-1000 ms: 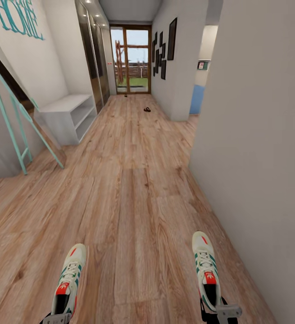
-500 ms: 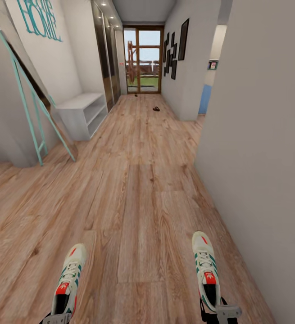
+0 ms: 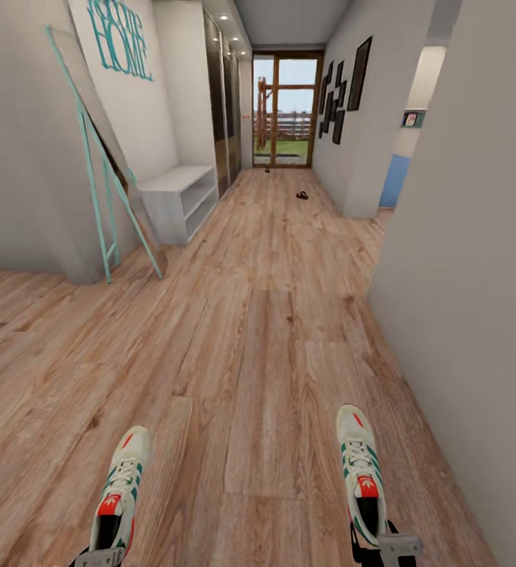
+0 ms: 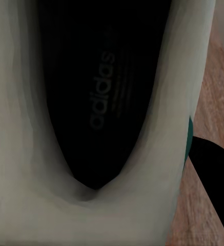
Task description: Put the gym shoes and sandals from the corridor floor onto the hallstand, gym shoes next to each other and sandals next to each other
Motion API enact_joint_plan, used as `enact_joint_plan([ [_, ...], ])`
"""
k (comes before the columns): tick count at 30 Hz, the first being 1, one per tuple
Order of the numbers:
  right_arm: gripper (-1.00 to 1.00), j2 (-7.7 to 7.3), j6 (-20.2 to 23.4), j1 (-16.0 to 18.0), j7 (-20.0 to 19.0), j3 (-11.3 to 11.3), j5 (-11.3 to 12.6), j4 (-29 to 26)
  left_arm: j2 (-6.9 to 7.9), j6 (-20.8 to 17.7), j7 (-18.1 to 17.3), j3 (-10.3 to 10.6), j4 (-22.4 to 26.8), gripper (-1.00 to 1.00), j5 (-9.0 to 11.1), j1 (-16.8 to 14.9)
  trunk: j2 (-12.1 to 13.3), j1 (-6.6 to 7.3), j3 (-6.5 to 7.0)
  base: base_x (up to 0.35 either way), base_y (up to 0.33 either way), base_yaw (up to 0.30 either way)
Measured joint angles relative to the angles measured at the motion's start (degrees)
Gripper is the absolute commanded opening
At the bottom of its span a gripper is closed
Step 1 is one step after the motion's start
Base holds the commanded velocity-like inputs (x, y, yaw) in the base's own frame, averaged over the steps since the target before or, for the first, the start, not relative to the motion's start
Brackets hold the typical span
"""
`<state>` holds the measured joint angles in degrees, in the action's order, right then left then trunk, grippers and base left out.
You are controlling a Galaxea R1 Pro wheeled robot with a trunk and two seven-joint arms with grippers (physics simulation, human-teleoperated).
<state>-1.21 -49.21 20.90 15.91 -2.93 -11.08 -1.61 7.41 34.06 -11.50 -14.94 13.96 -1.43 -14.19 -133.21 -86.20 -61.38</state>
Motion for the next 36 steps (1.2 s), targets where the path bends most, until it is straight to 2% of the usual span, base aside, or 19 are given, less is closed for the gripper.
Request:
enact_joint_plan([
  [6, -1.0, -0.01, 0.02, 0.0, 0.01, -0.03, -0.02, 0.0, 0.0, 0.0, 0.0, -0.03, 0.0, -1.0, -0.03, 0.0, 2.41, 1.32, 1.44, 0.0, 0.0, 0.217],
  [36, -1.0, 0.05, 0.06, 0.0, -0.01, -0.08, -0.03, 0.0, 0.0, 0.0, 0.0, -0.03, -0.01, -1.0, -0.07, 0.0, 2.42, 1.32, 3.28, 0.0, 0.0, 0.217],
])
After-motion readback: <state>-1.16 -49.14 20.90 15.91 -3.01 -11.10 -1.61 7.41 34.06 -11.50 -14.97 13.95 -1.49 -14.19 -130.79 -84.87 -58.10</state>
